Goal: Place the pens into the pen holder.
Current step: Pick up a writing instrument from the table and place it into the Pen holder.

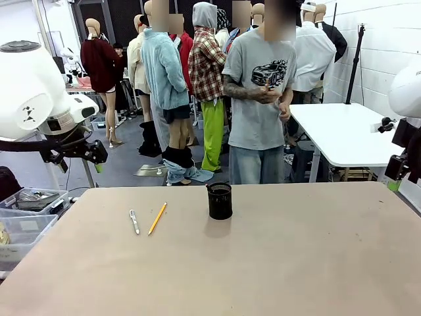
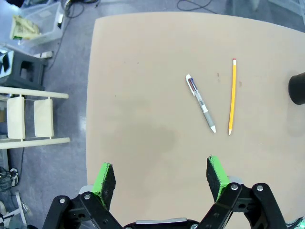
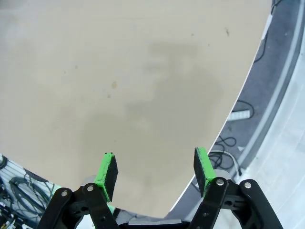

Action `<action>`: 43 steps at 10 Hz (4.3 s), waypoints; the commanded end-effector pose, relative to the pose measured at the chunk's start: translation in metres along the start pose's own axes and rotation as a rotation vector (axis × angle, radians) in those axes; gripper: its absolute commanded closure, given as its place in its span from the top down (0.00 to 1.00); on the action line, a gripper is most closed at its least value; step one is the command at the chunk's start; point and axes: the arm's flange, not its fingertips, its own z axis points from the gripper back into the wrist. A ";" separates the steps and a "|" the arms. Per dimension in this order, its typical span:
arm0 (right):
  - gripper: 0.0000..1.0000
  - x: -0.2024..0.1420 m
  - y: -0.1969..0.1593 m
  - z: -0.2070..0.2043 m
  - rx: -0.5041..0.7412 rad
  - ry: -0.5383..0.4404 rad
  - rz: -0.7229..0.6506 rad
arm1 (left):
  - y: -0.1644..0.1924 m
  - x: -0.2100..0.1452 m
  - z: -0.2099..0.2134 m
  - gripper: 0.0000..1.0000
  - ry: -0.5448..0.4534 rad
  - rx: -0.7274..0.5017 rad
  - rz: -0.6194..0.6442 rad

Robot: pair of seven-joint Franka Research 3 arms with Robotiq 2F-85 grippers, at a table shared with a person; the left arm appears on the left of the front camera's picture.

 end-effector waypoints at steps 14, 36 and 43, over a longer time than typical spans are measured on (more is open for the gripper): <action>0.80 -0.002 -0.001 -0.004 -0.022 -0.005 0.019 | -0.075 0.020 -0.212 1.00 0.409 -0.008 0.382; 0.80 -0.002 -0.001 -0.004 -0.022 -0.005 0.019 | -0.085 0.039 -0.264 0.00 0.476 0.016 0.381; 0.80 -0.002 -0.001 -0.004 -0.022 -0.005 0.019 | -0.064 0.017 -0.214 0.00 0.448 -0.306 -0.145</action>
